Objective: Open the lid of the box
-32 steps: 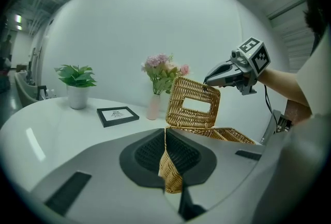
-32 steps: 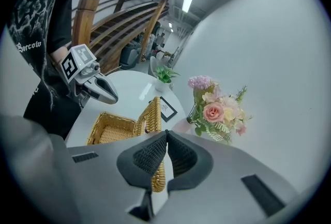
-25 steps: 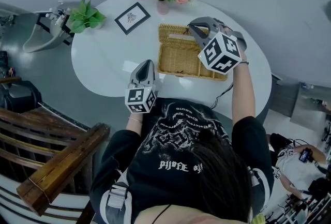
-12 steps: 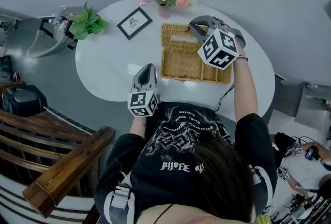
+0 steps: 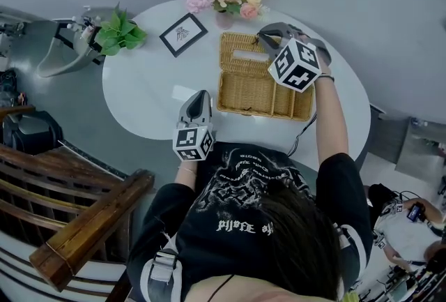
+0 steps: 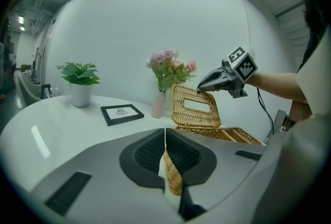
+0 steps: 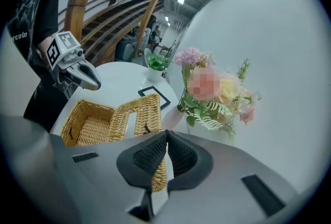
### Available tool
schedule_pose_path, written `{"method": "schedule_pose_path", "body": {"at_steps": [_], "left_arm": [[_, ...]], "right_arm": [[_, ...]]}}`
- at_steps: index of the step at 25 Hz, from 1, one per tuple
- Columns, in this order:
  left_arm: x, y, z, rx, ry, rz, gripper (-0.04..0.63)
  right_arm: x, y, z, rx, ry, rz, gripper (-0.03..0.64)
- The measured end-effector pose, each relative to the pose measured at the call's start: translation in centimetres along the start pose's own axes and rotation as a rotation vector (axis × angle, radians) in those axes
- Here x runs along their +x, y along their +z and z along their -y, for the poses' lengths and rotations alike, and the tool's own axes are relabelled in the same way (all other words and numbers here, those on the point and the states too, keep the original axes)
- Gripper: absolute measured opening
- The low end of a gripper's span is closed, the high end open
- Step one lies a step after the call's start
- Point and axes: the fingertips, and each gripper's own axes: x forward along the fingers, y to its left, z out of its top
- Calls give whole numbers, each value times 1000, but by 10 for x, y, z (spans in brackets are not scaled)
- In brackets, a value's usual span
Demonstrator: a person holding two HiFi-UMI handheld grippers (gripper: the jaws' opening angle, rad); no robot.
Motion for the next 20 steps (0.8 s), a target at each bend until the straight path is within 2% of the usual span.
{"method": "schedule_pose_path", "body": {"at_steps": [20], "left_arm": [[18,4,1,12,8,-28,25]], "right_arm": [[39,-27,10,97,85,25,34]]}}
